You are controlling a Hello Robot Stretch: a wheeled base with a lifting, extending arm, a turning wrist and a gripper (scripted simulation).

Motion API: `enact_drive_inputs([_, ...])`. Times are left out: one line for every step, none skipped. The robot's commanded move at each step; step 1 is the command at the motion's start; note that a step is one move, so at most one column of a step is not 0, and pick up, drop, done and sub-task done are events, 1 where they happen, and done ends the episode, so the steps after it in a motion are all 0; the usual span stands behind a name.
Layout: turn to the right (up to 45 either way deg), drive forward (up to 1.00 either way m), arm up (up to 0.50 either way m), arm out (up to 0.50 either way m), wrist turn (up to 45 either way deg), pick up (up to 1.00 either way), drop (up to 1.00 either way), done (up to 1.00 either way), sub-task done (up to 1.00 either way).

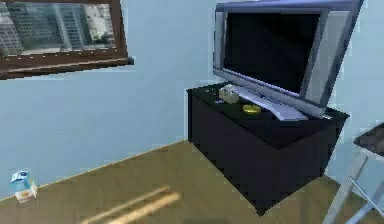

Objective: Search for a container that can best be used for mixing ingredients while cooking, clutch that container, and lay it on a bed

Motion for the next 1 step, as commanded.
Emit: enact_drive_inputs([-45.0,0.00,0.00,0.00,0.0,0.00,0.00,0.00,0.00])
